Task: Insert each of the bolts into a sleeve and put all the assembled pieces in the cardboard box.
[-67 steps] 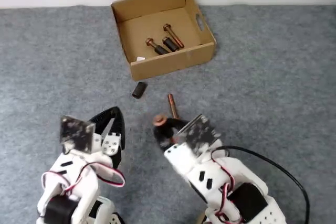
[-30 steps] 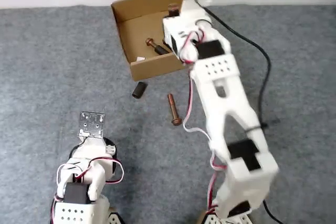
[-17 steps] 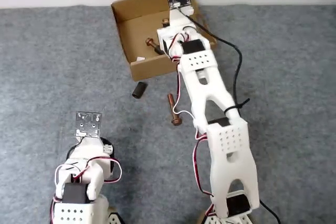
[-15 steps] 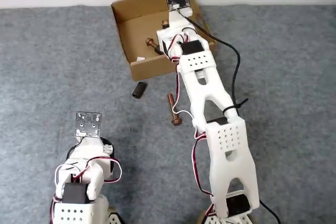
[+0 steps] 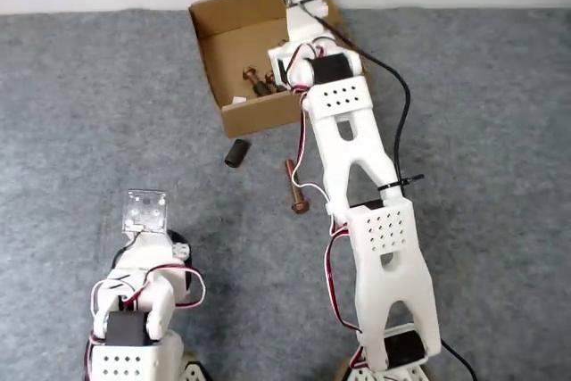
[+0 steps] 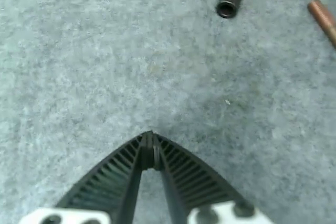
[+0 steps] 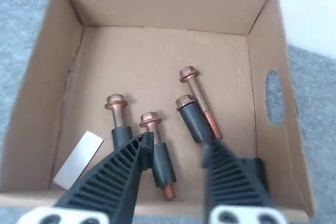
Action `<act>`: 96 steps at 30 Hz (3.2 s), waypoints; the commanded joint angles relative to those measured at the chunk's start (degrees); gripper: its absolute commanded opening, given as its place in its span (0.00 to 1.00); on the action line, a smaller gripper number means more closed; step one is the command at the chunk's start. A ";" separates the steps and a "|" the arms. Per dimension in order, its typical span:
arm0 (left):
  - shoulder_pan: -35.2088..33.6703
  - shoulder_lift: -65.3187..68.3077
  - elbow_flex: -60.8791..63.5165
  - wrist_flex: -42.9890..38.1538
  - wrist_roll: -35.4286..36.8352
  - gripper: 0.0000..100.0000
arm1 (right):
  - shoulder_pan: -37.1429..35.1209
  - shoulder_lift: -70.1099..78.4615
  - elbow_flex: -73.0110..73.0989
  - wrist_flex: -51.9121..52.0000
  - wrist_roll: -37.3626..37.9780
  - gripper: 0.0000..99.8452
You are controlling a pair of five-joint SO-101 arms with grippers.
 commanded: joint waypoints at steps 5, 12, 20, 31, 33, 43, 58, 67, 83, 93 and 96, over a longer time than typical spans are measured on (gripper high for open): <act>-1.41 -0.35 -0.22 -2.29 -0.18 0.00 | -4.44 -1.45 -12.22 15.96 -6.59 0.02; -1.41 -0.35 -0.22 -2.37 -0.18 0.00 | -9.89 -1.27 -12.57 29.23 -19.78 0.02; -1.41 -0.35 -0.22 -2.37 -0.18 0.00 | -13.76 0.22 -7.30 30.11 -27.43 0.21; -1.41 -0.35 -0.22 -2.20 -0.18 0.00 | -16.48 8.92 -7.12 19.82 -27.52 0.21; -1.41 -0.35 -0.22 -2.20 -0.18 0.00 | -16.48 10.51 -7.03 18.24 -27.52 0.20; -1.41 -0.35 -0.22 -2.20 -0.18 0.00 | -16.75 15.16 -7.03 17.19 -27.52 0.20; -1.41 -0.35 -0.22 -2.20 -0.18 0.00 | -16.75 16.22 -7.12 24.66 -29.63 0.02; -1.41 -0.26 -0.22 -2.29 -0.18 0.00 | -16.84 12.53 -16.44 37.93 -29.63 0.01; 1.93 0.09 -0.22 -2.37 0.00 0.00 | -14.73 -28.62 19.96 37.93 -29.10 0.01; 4.48 -0.35 -0.22 -3.08 -0.09 0.00 | -4.79 -61.58 60.22 37.67 -31.03 0.01; 4.31 -0.35 -0.22 -5.19 -0.26 0.00 | -0.40 -67.47 69.71 37.58 -30.95 0.01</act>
